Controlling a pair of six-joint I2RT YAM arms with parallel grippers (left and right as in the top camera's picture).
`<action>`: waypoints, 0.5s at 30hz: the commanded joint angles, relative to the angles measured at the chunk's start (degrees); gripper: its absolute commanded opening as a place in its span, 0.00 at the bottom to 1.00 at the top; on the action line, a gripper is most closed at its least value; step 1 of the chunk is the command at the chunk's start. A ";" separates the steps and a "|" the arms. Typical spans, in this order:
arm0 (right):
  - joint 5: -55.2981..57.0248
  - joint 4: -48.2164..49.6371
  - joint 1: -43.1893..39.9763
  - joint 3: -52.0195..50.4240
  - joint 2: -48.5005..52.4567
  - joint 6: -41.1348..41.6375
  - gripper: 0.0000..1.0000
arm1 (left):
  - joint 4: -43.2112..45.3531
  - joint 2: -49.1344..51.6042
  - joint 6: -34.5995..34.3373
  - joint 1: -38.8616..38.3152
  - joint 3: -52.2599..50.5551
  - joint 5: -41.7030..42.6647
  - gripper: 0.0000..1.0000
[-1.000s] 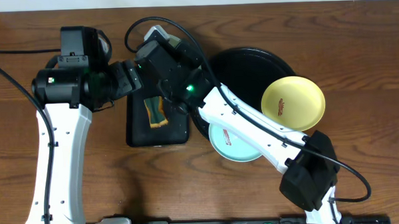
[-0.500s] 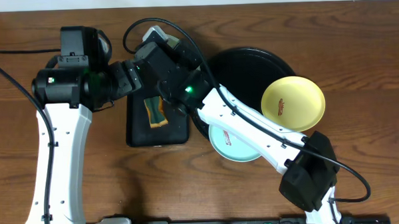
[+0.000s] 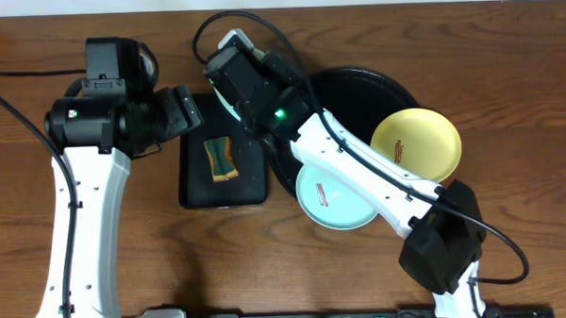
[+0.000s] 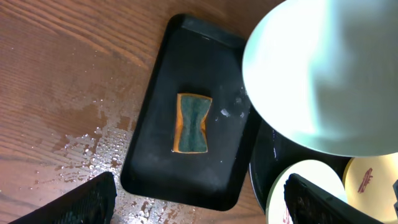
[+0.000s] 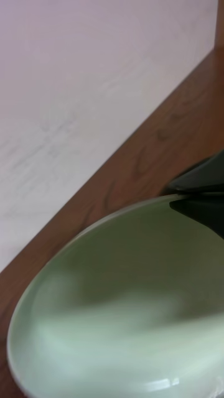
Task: Clean dirty plates on tray and stack at the side
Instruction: 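Lift the green plate with the right gripper and tilt it over the tray, then carry the green plate right and set it on the table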
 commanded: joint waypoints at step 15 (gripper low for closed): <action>-54.42 -10.08 -30.29 0.35 -7.69 34.42 0.01 | -0.17 -0.33 0.52 0.26 0.66 0.55 0.87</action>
